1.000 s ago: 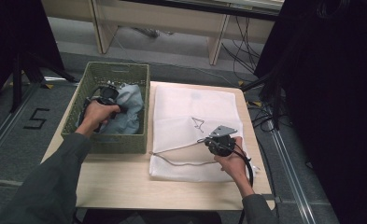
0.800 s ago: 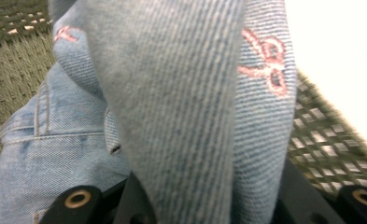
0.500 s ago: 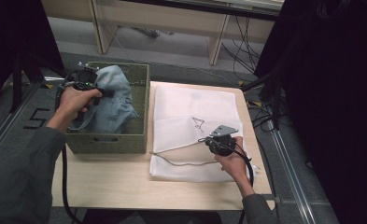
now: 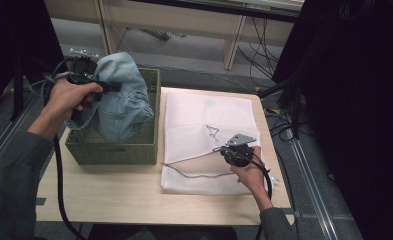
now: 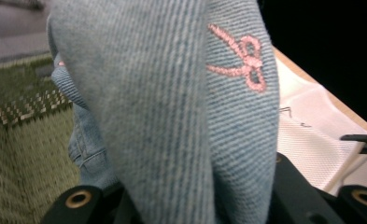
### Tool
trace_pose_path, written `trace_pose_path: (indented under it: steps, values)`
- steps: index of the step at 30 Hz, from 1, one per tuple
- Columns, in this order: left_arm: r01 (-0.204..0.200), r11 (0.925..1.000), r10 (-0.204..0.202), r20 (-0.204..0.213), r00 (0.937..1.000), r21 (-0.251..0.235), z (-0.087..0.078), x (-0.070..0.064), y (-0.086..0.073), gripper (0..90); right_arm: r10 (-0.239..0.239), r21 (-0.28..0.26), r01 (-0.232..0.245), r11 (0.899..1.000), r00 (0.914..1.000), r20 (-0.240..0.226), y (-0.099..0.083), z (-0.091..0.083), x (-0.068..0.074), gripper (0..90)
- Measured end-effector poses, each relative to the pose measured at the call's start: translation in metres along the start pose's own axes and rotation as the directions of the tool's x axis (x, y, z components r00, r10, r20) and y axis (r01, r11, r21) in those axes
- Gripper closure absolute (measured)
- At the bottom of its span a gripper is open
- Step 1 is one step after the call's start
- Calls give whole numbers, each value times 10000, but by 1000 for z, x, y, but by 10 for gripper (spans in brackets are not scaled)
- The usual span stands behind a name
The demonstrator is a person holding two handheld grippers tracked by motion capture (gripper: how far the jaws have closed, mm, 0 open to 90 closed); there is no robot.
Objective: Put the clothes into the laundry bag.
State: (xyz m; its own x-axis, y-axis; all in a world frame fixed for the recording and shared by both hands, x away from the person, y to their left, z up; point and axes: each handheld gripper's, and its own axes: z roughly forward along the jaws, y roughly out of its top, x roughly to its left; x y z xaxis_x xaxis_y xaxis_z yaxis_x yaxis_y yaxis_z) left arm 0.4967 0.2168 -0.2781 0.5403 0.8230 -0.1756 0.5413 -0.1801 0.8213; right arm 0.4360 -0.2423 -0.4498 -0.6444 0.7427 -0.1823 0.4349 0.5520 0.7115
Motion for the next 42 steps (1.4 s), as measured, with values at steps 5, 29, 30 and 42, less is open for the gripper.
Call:
trace_pose_path:
  steps: [5,29,30,42]
  values:
    - [-171,9993,190,575,9982,-330,-14,-17,8,734,1,-162,0,9999,10000,73,0,1,0,832]
    - [-1673,9739,2153,3906,8950,-1535,-68,-149,-7,733,-135,-145,137,9998,9998,159,0,-1,-4,841]
    - [-1743,9726,2230,4051,8866,-1538,-66,-155,-11,733,-8,-42,8,10000,9999,101,0,-1,-3,843]
    - [-2228,9695,2415,5525,7978,-1021,-28,-210,-63,732,106,-669,-101,9977,9999,78,1,-7,-10,875]
